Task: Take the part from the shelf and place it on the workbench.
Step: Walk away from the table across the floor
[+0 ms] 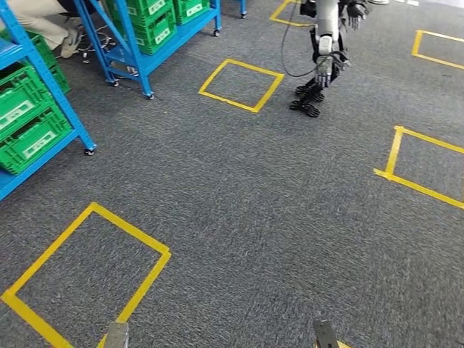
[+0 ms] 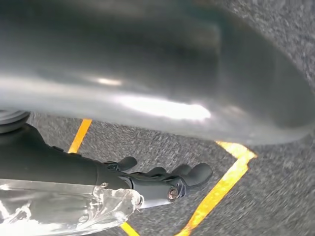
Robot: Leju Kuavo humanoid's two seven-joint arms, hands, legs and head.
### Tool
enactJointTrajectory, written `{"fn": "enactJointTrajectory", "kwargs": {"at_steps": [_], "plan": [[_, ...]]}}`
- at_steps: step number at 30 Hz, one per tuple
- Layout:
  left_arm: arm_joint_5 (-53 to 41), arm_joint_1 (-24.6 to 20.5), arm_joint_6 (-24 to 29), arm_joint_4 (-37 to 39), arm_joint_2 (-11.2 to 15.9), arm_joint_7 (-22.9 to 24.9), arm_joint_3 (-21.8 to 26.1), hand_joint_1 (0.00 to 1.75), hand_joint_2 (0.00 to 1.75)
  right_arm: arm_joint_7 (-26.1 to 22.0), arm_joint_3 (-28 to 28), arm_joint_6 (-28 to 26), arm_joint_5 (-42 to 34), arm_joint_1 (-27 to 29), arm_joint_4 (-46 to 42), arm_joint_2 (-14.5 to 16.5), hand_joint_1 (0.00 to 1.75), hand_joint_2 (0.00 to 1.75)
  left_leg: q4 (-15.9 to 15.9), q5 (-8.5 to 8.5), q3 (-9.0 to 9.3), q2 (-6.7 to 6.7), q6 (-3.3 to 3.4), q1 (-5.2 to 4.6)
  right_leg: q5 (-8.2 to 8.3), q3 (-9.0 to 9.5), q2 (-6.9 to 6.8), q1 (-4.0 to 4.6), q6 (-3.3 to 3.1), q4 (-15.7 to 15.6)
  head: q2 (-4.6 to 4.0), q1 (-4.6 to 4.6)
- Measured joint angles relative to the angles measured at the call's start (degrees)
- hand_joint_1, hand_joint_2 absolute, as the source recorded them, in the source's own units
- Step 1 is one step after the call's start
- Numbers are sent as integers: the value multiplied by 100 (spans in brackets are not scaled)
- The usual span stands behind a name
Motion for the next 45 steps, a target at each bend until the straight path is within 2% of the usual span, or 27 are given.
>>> {"fn": "enactJointTrajectory", "kwargs": {"at_steps": [1, 2, 4, 6, 8, 10, 12, 14, 16, 17, 19, 21, 23, 25, 27, 29, 30, 31, 32, 33, 34, 36, 38, 39, 41, 43, 45], "plan": [[-1, 4, 1, 0, -4, 2, -2, 0, 0, 2, 0, -1, 1, 9, 0, 0, 0, 0, 1, -2, 3, -88, 2, 4, -50, -193, 18, -6, 11, 289, 0, 8], [-1, 12, 1, 0, -5, 4, -2, 0, 0, 3, 0, -1, 2, 15, 0, 0, 0, 0, 2, -5, 10, -177, -3, 10, 28, -288, 26, -14, 17, 353, 0, 11], [-3, 22, 0, -1, -9, 7, -4, 0, 0, 3, 0, -4, 6, 14, 0, -2, 0, 0, 6, -13, 38, -360, -37, 31, 487, -143, 109, -51, 39, -193, 0, 14], [-7, 17, 0, -2, -10, 7, -12, 0, 0, 2, 1, -7, 12, 12, 5, -1, 0, 0, 27, -19, 46, -530, -110, 39, 861, 154, 443, -126, 60, -959, 0, 32], [-8, 22, 1, -1, -7, 6, -24, 0, 0, 3, 2, -8, 16, 5, 14, 2, 0, 0, 23, 6, 9, -662, -196, 44, 931, 280, 653, -154, 3, -1261, 0, 47], [-7, 57, -1, 0, -3, 5, -30, 0, 0, 2, 2, -10, 19, -4, 17, 1, 0, 0, -10, 46, -25, -727, -280, 70, 954, 294, 538, -131, -114, -1286, 0, 42], [-7, 74, -1, 0, -2, 5, -32, 0, 0, -2, 2, -11, 25, -4, 17, -3, 0, 0, 153, -75, -114, -472, -340, 62, 986, 300, 392, -118, -208, -1311, 0, -2], [-7, 47, -2, 0, -7, 4, -36, 0, 0, -4, 1, -13, 30, 15, 17, -5, 0, 0, 775, -438, -406, -127, -367, 42, 986, 304, 213, -92, -261, -1325, 0, -50], [-7, 35, -3, 0, -8, 2, -38, 0, 0, -4, 0, -14, 31, 36, 17, -8, 0, 0, 1494, -733, -742, -38, -375, 44, 972, 305, 14, -64, -282, -1325, 0, -57], [-7, 42, -3, 0, -8, 0, -39, 0, 0, -4, 0, -14, 32, 37, 17, -9, 0, 0, 1633, -737, -798, -29, -371, 44, 966, 309, -77, -56, -288, -1325, 0, -59], [-6, 53, -3, 0, -8, -8, -38, 0, 0, -4, 1, -15, 36, 25, 17, -9, 0, 0, 1265, -463, -577, 22, -346, 39, 947, 332, -228, -46, -283, -1325, 0, -59], [-7, 37, -3, 0, -7, -17, -39, 0, 0, -6, 2, -17, 39, 14, 17, -9, 0, 0, 502, -169, -140, 325, -287, -5, 910, 371, -349, -19, -245, -1317, 0, -68], [-7, 8, -5, 0, -6, -24, -39, 0, 0, -8, 2, -22, 42, 11, 17, -9, 0, 0, 79, -103, 83, 550, -215, -53, 873, 407, -468, 23, -191, -1320, 0, -66], [-7, 7, -8, 0, -6, -28, -39, 0, 0, -10, 2, -26, 46, -1, 17, -9, 0, 0, 26, -116, 87, 443, -152, -54, 848, 445, -594, 39, -139, -1348, 0, -52], [-6, 23, -10, 0, -10, -29, -39, 0, 0, -16, 2, -30, 52, -21, 17, -9, 0, 0, -8, -97, 102, 303, -89, -20, 739, 415, -444, 21, -77, -1227, 0, -30], [-5, 10, -12, 0, -21, -30, -39, 0, 0, -17, 2, -36, 56, -17, 17, -9, 0, 0, -27, -85, 114, 157, -37, 11, 420, 144, -120, -2, -25, -631, 0, 10], [-5, 1, -13, 0, -26, -30, -39, 0, 0, -17, 2, -38, 56, -6, 17, -9, 0, 0, -26, -86, 114, 75, -22, 15, 235, -65, -26, -8, -11, -211, 0, 28], [-5, 1, -14, 0, -30, -30, -39, 0, 0, -16, 2, -38, 56, 5, 18, -9, 0, 0, -25, -88, 115, -10, -16, 16, 119, -254, 8, -11, 2, 140, 0, 40], [-5, 7, -14, 0, -33, -30, -39, 0, 0, -15, 2, -38, 55, 13, 18, -9, 0, 0, -24, -87, 120, -97, -16, 17, 115, -369, 20, -13, 8, 314, 0, 48], [-5, 14, -14, 0, -33, -30, -39, 0, 0, -15, 2, -38, 55, 16, 18, -10, 0, 0, -21, -87, 128, -186, -21, 21, 232, -375, 31, -20, 11, 257, 0, 51], [-5, 18, -15, 0, -34, -30, -39, 0, 0, -15, 2, -38, 54, 15, 18, -14, 0, 0, -15, -88, 139, -277, -34, 28, 447, -268, 66, -34, 15, -26, 0, 52], [-5, 16, -16, 0, -35, -30, -39, 0, 0, -15, 2, -37, 55, 11, 21, -20, 0, 0, 7, -96, 144, -443, -88, 37, 845, 76, 339, -94, 30, -825, 0, 64], [-5, 10, -18, 0, -34, -28, -39, 0, 0, -13, 3, -36, 59, 6, 26, -22, 0, 0, 21, -79, 106, -573, -166, 37, 959, 264, 585, -132, -9, -1244, 0, 72], [-5, 15, -20, 0, -33, -26, -39, 0, 0, -12, 4, -36, 64, 2, 28, -22, 0, 0, 12, -56, 82, -632, -210, 42, 943, 279, 603, -126, -52, -1277, 0, 74], [-3, 43, -33, 0, -32, -20, -38, 0, 0, -8, 4, -36, 77, -6, 28, -23, 0, 0, -10, -28, 45, -699, -285, 62, 975, 282, 478, -115, -149, -1295, 0, 73], [5, 51, -54, 0, -33, -11, -37, 0, 0, -16, 3, -32, 83, -11, 28, -26, 0, 0, 235, -196, -88, -473, -340, 51, 1002, 297, 329, -119, -229, -1335, 0, 28], [13, 31, -69, 0, -37, 1, -37, 0, 0, -25, 2, -26, 83, 5, 28, -28, 0, 0, 923, -563, -428, -149, -377, 39, 1002, 305, 155, -98, -275, -1354, 0, -22]]}}
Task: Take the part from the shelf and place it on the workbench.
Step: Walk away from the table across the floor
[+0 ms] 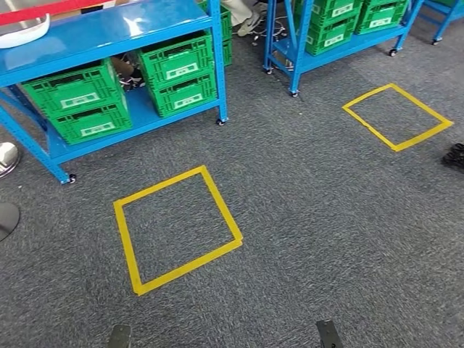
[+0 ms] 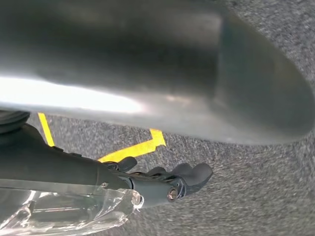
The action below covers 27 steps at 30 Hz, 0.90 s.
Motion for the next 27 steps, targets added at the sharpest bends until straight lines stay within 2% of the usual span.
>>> {"fn": "enactJointTrajectory", "kwargs": {"at_steps": [1, 2, 3, 4, 5, 6, 8, 9, 11, 12, 13, 15, 16, 17, 18, 19, 20, 22, 23, 24, 26, 27], "plan": [[3, -5, -3, 0, -1, 5, 0, 0, 0, -2, 0, 2, 0, 11, 0, 0, 0, 0, 381, -151, -190, 74, -10, 1, -5, 0, -95, 13, -10, -1, 0, -7], [4, 0, -4, 0, -1, 8, 1, 0, 0, -2, 0, 2, 0, 18, 0, 0, 0, 0, 634, -212, -315, 109, -13, 2, -13, 3, -186, 21, -17, -1, 0, -7], [6, 11, -4, 0, -2, 10, 1, 0, 0, -2, 0, 2, 0, 18, 0, 0, 0, 0, 683, -161, -335, 129, -11, 3, -21, 10, -271, 26, -18, -1, 0, -8], [7, 20, -4, 0, -1, 12, 2, 0, 0, -2, 0, 2, 0, 13, 0, 1, 0, 0, 510, -13, -239, 159, -2, 1, -30, 22, -348, 30, -14, -1, 0, -9], [7, 23, -4, 0, 1, 14, 2, 0, 0, -2, 0, 2, 0, 5, 0, 1, 0, 0, 157, 186, -41, 242, 16, -6, -44, 43, -417, 34, -2, -1, 0, -9], [7, 17, -4, 0, 2, 14, 2, 0, 0, -2, 0, 2, 0, 1, 0, 2, 0, 0, -248, 349, 187, 394, 35, -23, -65, 64, -481, 50, 20, 3, 0, -13], [7, -9, -4, 0, 2, 15, 2, 0, 0, -5, 0, 2, 0, -3, 0, 1, 0, 0, -806, 485, 489, 613, 110, -56, -109, 100, -598, 92, 74, 9, 0, -18], [7, -14, -4, 0, 1, 15, 2, 0, 0, -7, 0, 2, 0, -7, 0, 1, 0, 0, -900, 473, 530, 632, 147, -70, -125, 119, -660, 111, 102, 1, 0, -13], [8, 5, -4, 0, 1, 15, 3, 0, 0, -8, 0, 2, 0, -28, 0, 1, 0, 0, -938, 474, 531, 497, 221, -59, -152, 165, -746, 110, 159, -22, 0, 11], [8, 16, -4, 0, 1, 16, 3, 0, 0, -10, 1, 2, 0, -38, 0, 1, 0, 0, -951, 481, 537, 432, 253, -44, -196, 165, -689, 102, 191, 17, 0, 16], [8, 17, -6, 0, -1, 16, 3, 0, 0, -11, 1, 2, -1, -42, 0, 1, 0, 0, -964, 491, 544, 366, 283, -24, -299, 108, -566, 93, 219, 167, 0, 29], [8, 2, -13, 0, -16, 19, 3, 0, 0, -15, 2, 2, -2, -27, 1, 2, 0, 0, -969, 499, 546, 226, 327, -4, -644, -207, -263, 77, 254, 839, 0, 69], [8, -1, -17, 0, -27, 22, 3, 0, 0, -15, 2, 2, -2, -14, 2, 3, 0, 0, -967, 501, 544, 145, 338, -4, -810, -418, -183, 72, 263, 1249, 0, 86], [8, 3, -21, 0, -36, 26, 3, 0, 0, -15, 2, 2, -3, -3, 3, 3, 0, 0, -966, 500, 545, 65, 342, -4, -886, -584, -150, 70, 269, 1542, 0, 95], [8, 12, -23, 0, -40, 30, 4, 0, 0, -15, 1, 2, -3, 3, 4, 4, 0, 0, -963, 502, 547, -20, 339, -2, -846, -662, -135, 67, 271, 1631, 0, 99], [8, 20, -24, 0, -44, 32, 4, 0, 0, -16, 1, 2, -5, 5, 4, 4, 0, 0, -960, 504, 551, -104, 332, 2, -694, -627, -119, 60, 271, 1488, 0, 101], [8, 23, -24, 0, -47, 33, 4, 0, 0, -19, 1, 2, -7, 3, 4, 4, 0, 0, -955, 507, 556, -189, 317, 11, -472, -493, -76, 45, 271, 1155, 0, 102], [9, 19, -24, 0, -50, 33, 4, 0, 0, -24, 2, 4, -12, -2, 7, 6, 0, 0, -930, 510, 546, -354, 257, 20, -139, -160, 184, -6, 265, 405, 0, 113], [12, 18, -24, 0, -50, 33, 5, 0, 0, -25, 2, 8, -14, -6, 10, 8, 0, 0, -920, 520, 528, -421, 217, 20, -69, -57, 287, -21, 248, 180, 0, 116], [16, 23, -23, 0, -49, 33, 5, 0, 0, -25, 2, 13, -16, -9, 13, 9, 0, 0, -921, 537, 506, -477, 174, 22, -60, -16, 351, -23, 217, 88, 0, 119], [25, 46, -22, 0, -45, 33, 7, 0, 0, -22, 1, 19, -11, -18, 14, 12, 0, 0, -946, 575, 474, -532, 100, 38, -32, -18, 255, -3, 128, 74, 0, 119], [27, 54, -22, 0, -45, 33, 7, 0, 0, -25, -1, 20, -7, -21, 14, 12, 0, 0, -924, 554, 452, -440, 68, 37, -17, -20, 208, 0, 84, 67, 0, 110]]}}
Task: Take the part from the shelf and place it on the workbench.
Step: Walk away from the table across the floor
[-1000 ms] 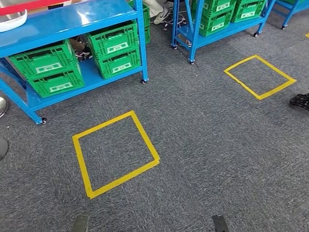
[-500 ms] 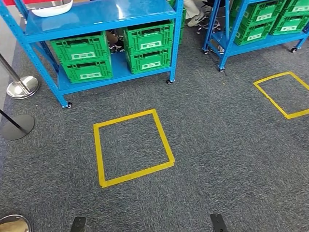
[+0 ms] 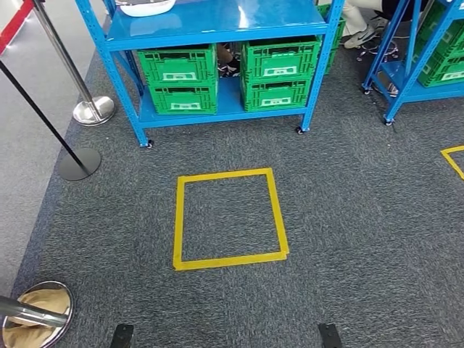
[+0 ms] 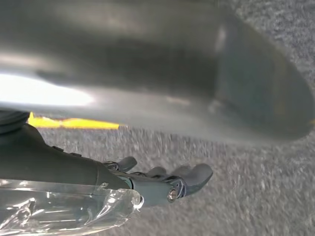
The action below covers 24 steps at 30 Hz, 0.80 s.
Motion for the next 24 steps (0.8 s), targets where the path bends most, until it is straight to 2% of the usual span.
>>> {"fn": "enactJointTrajectory", "kwargs": {"at_steps": [1, 3, 4, 5, 6, 7, 8, 9, 10, 11, 12, 15, 16, 18, 20, 21, 22, 23, 24], "plan": [[2, -3, -2, 0, -1, 0, 0, 0, 0, -15, -1, 8, -5, -2, -1, 1, 0, 0, 116, -85, -61, 144, -27, -6, 12, -2, -55, 1, -41, -10, 0, -17], [5, -30, -16, 0, -6, -5, 0, 0, 0, -82, -4, 39, -46, 8, -1, 1, 0, 0, 705, -431, -342, 471, -65, -22, 19, -10, -168, 12, -94, -18, 0, -52], [5, -41, -26, 0, -8, -10, 0, 0, 0, -121, -6, 55, -72, 17, 0, 1, 0, 0, 1113, -623, -536, 534, -76, -20, 17, -17, -229, 22, -106, -18, 0, -61], [6, -41, -37, 0, -9, -16, 0, 0, 0, -149, -9, 63, -92, 24, 1, 1, 0, 0, 1447, -744, -691, 557, -80, -19, 16, -22, -282, 28, -110, -18, 0, -59], [9, -35, -46, 0, -10, -20, 1, 0, 0, -164, -11, 64, -108, 26, 1, 1, 0, 0, 1616, -761, -762, 563, -77, -19, 15, -25, -323, 32, -111, -18, 0, -61], [12, -28, -52, 0, -9, -25, 2, 0, 0, -171, -14, 64, -123, 22, 1, 1, 0, 0, 1563, -669, -720, 564, -67, -19, 14, -23, -352, 36, -110, -18, 0, -61], [16, -24, -57, 0, -7, -29, 2, 0, 0, -174, -16, 64, -139, 14, 1, 1, 0, 0, 1291, -496, -562, 570, -48, -21, 12, -16, -373, 39, -106, -18, 0, -60], [19, -24, -58, 0, -4, -37, 3, 0, 0, -175, -18, 67, -153, 4, 1, 1, 0, 0, 902, -307, -336, 593, -21, -26, 9, -8, -386, 41, -100, -18, 0, -62], [20, -30, -59, 0, -3, -45, 3, 0, 0, -178, -19, 69, -161, -4, 1, 1, 0, 0, 504, -188, -112, 620, 7, -36, -1, -3, -393, 56, -83, -11, 0, -67], [21, -38, -59, 0, -4, -51, 2, 0, 0, -179, -19, 72, -165, -9, 1, 1, 0, 0, 208, -124, 51, 645, 35, -46, -6, -2, -398, 69, -58, -9, 0, -68], [21, -44, -59, 0, -5, -57, 2, 0, 0, -181, -20, 74, -166, -11, 2, 1, 0, 0, 44, -121, 135, 664, 61, -57, -10, -4, -401, 79, -28, -12, 0, -65], [26, -34, -60, 0, -3, -67, 5, 0, 0, -168, -21, 74, -164, -15, 1, 1, 0, 0, -54, -135, 164, 648, 148, -57, -18, 8, -407, 76, 80, -45, 0, -49], [30, -32, -62, 0, -3, -69, 7, 0, 0, -160, -21, 73, -164, -18, 0, 1, 0, 0, -76, -127, 181, 641, 182, -46, -72, -28, -398, 72, 116, 34, 0, -38], [35, -41, -69, 0, -9, -76, 9, 0, 0, -139, -21, 73, -164, -17, -1, 0, 0, 0, -101, -121, 209, 634, 232, -25, -328, -288, -369, 60, 169, 543, 0, 8], [40, -42, -72, 0, -15, -78, 11, 0, 0, -114, -22, 74, -167, -6, 1, 1, 0, 0, -100, -137, 215, 624, 254, -26, -607, -697, -356, 51, 205, 1281, 0, 36], [44, -38, -72, 0, -15, -79, 13, 0, 0, -102, -23, 81, -174, 2, 1, 2, 0, 0, -98, -145, 222, 613, 256, -26, -625, -831, -355, 46, 220, 1482, 0, 38], [46, -34, -72, 0, -16, -79, 15, 0, 0, -95, -29, 101, -192, 8, 2, 2, 0, 0, -96, -155, 233, 600, 250, -24, -528, -862, -354, 39, 231, 1470, 0, 41], [48, -33, -72, 0, -16, -78, 16, 0, 0, -91, -43, 131, -217, 9, 2, 2, 0, 0, -93, -168, 251, 586, 235, -19, -338, -780, -354, 29, 238, 1242, 0, 44], [50, -33, -72, 0, -17, -78, 17, 0, 0, -92, -64, 162, -244, 6, 2, 1, 0, 0, -85, -188, 271, 572, 211, -15, -109, -621, -353, 15, 248, 874, 0, 47]]}}
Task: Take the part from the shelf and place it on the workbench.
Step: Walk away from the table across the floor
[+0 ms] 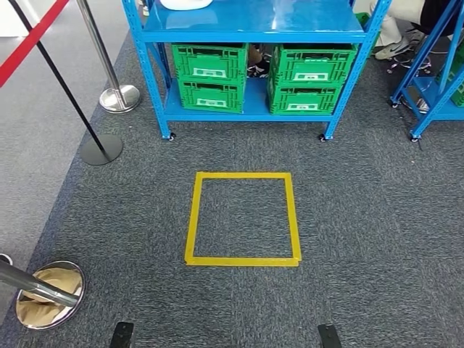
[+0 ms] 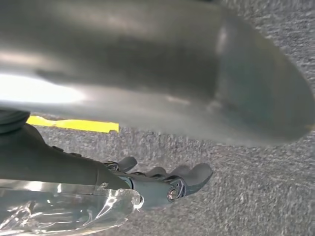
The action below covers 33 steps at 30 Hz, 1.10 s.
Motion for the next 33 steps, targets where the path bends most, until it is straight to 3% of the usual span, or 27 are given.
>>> {"fn": "enactJointTrajectory", "kwargs": {"at_steps": [2, 3, 7, 9, 11, 12, 13, 14, 16, 17, 19, 21, 23, 26, 27, 28, 29, 31, 33], "plan": [[1, -4, 2, 0, 4, 0, 4, 0, 0, -4, -45, 56, -33, -15, 1, 3, 0, 0, 36, -44, 17, -20, -69, -16, 250, 302, 28, -14, -22, -638, 0, 9], [2, -4, 3, 0, 7, 0, 6, 0, 0, -4, -59, 75, -36, -17, 2, 7, 0, 0, 47, -56, 14, -28, -102, -26, 275, 372, 45, -14, -59, -786, 0, 4], [-1, 0, 7, -1, 14, -1, 11, 0, 0, -19, -95, 148, -31, -11, 2, 13, 0, 0, 120, -133, -15, -17, -205, -9, 249, 386, 69, 4, -265, -826, 0, -23], [-1, -7, 8, -2, 15, -1, 11, 0, 0, -27, -103, 155, -31, -16, 2, 13, 0, 0, 599, -404, -250, 1, -256, -1, 244, 399, 71, -1, -330, -834, 0, -51], [-2, -3, 8, -1, 15, -1, 13, 0, 0, -29, -105, 156, -31, -13, 2, 13, 0, 0, 1374, -722, -675, 5, -275, -1, 231, 402, 80, 6, -361, -833, 0, -69], [-2, 4, 8, 0, 15, -1, 14, 0, 0, -29, -107, 156, -31, -9, 2, 13, 0, 0, 1629, -767, -835, 5, -273, -2, 225, 406, 94, 10, -366, -833, 0, -69], [-1, 10, 8, 0, 15, -1, 14, 0, 0, -29, -109, 156, -31, -7, 2, 13, 0, 0, 1697, -702, -903, 5, -261, -2, 218, 415, 116, 14, -366, -833, 0, -69], [-1, 13, 8, -1, 17, -1, 15, 0, 0, -29, -110, 156, -31, -8, 2, 13, 0, 0, 1542, -528, -856, 4, -242, -3, 211, 431, 148, 16, -361, -833, 0, -69], [-1, 14, 8, -1, 22, -1, 17, 0, 0, -29, -114, 156, -31, -18, 2, 15, 0, 0, 837, -96, -537, -35, -186, -8, 191, 467, 216, 22, -335, -832, 0, -75], [-1, 11, 8, -1, 24, -1, 19, 0, 0, -30, -115, 156, -31, -24, 2, 16, 0, 0, 488, 23, -370, -60, -165, -8, 176, 474, 251, 32, -311, -825, 0, -81], [-2, 4, 9, 0, 23, -1, 20, 0, 0, -30, -117, 156, -31, -22, 2, 18, 0, 0, 147, 59, -206, -95, -136, -15, 161, 474, 298, 41, -249, -838, 0, -91], [-2, 1, 9, 0, 21, -1, 21, 0, 0, -29, -119, 155, -31, -7, 2, 17, 0, 0, 93, 45, -174, -72, -90, -10, 157, 481, 314, 30, -177, -874, 0, -90], [-2, 1, 13, 0, 20, -3, 25, 0, 0, -29, -121, 154, -28, -7, 2, 16, 0, 0, 47, 48, -124, -31, -20, 9, 44, 418, 253, 30, -112, -700, 0, -65], [-3, 7, 17, 0, 18, -5, 28, 0, 0, -29, -124, 153, -24, -22, 2, 19, 0, 0, 30, 11, -66, 57, 49, 11, -436, -99, 152, 32, -56, 338, 0, -10], [-3, 11, 19, 0, 18, -5, 29, 0, 0, -28, -126, 154, -23, -16, 2, 19, 0, 0, 31, -5, -51, 83, 58, 8, -518, -268, 142, 31, -45, 629, 0, -6], [-3, 13, 21, 0, 19, -5, 30, 0, 0, -27, -130, 154, -21, -7, 2, 20, 0, 0, 33, -23, -32, 106, 57, 6, -489, -346, 132, 32, -40, 728, 0, -4], [-3, 15, 22, 0, 19, -5, 31, 0, 0, -26, -134, 155, -16, 1, 2, 20, 0, 0, 34, -45, -3, 126, 49, 5, -344, -307, 115, 31, -40, 595, 0, 1], [-3, 20, 24, 0, 19, -5, 33, 0, 0, -24, -142, 154, -7, -1, 2, 19, 0, 0, 38, -105, 78, 171, 9, 0, 86, 29, -6, 33, -54, -151, 0, 8], [-8, 22, 26, 0, 24, -8, 34, 0, 0, -21, -143, 154, -1, -19, 2, 20, 0, 0, 56, -167, 136, 210, -48, -34, 309, 316, -119, 43, -117, -735, 0, 10]]}}
